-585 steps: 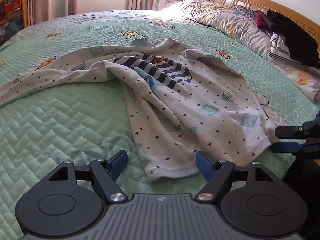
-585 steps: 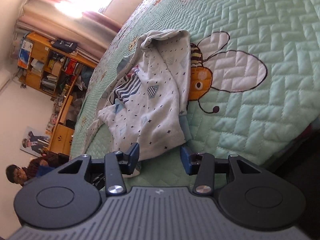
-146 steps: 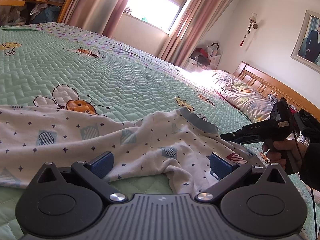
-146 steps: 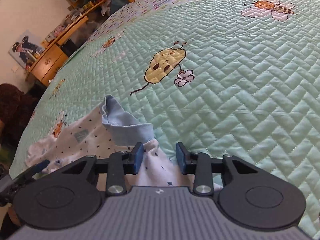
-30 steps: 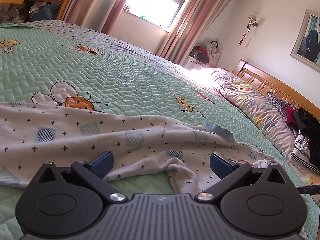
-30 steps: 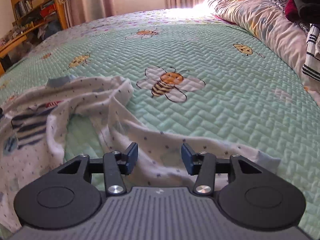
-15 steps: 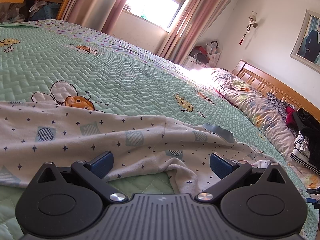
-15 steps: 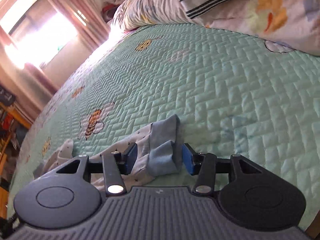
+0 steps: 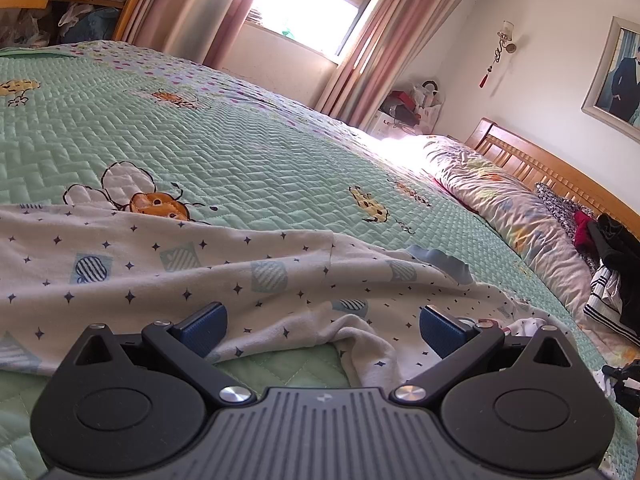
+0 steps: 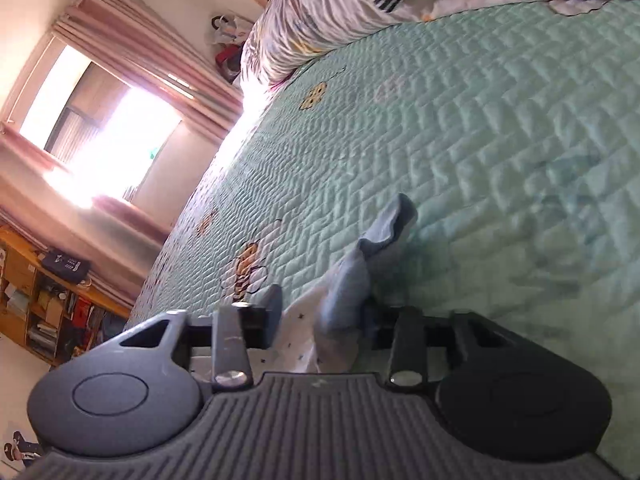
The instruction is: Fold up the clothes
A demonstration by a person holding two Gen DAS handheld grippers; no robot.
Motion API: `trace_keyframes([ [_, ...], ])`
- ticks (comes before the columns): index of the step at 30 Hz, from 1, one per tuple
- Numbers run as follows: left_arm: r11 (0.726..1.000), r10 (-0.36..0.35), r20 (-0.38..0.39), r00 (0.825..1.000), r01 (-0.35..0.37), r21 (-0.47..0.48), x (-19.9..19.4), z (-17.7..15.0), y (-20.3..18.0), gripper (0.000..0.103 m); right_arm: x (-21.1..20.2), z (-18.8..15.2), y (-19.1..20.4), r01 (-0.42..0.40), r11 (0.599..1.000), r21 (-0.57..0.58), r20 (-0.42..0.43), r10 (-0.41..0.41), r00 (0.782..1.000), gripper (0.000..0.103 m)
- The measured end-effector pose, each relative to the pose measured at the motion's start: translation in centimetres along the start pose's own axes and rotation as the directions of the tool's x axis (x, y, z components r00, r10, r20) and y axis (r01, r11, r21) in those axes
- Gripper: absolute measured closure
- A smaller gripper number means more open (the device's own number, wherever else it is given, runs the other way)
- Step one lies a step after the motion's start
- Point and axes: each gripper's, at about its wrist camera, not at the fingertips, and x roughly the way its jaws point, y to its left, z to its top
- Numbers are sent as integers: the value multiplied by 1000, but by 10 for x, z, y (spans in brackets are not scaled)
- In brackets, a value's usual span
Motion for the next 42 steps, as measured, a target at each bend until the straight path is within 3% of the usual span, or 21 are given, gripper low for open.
trace_keyframes([
  [7, 999, 32, -11, 999, -32, -9, -2, 5, -3, 1, -39, 49, -5, 88, 989, -122, 143, -71, 987, 90],
  [10, 997, 77, -6, 997, -77, -8, -15, 8, -12, 1, -47, 63, -23, 82, 995, -64, 76, -77, 994, 67],
  [15, 996, 89, 4, 996, -89, 11, -57, 6, -25, 1, -63, 23, -2, -52, 996, -78, 52, 56, 997, 59],
  [20, 989, 136, -1, 991, -136, 61, -89, 12, -27, 1, -79, -23, 26, -198, 974, -107, 39, 203, 978, 52],
  [22, 985, 156, 17, 988, -156, 78, -95, 21, -28, 1, -63, -53, 45, -275, 957, -93, -38, 272, 962, 52],
  [26, 970, 151, 3, 988, -149, 194, -84, 57, -40, 1, -20, -127, 95, -415, 903, -112, -205, 388, 899, 52],
  [30, 962, 61, -141, 988, -21, 273, -27, 80, -42, 1, 4, -181, 126, -499, 857, -126, -356, 431, 829, 52],
  [32, 953, 16, -220, 975, 52, 299, 3, 91, -42, 1, 9, -200, 134, -531, 836, -135, -426, 435, 793, 53],
  [36, 921, -66, -376, 924, 201, 333, 64, 112, -43, 1, 3, -217, 140, -569, 806, -162, -478, 440, 760, 52],
  [40, 899, -107, -475, 873, 290, 329, 105, 115, -35, 5, 11, -211, 132, -566, 820, -86, -488, 461, 741, 52],
  [42, 893, -162, -511, 844, 346, 289, 118, 118, -30, 5, 16, -207, 128, -570, 821, -28, -491, 485, 724, 52],
])
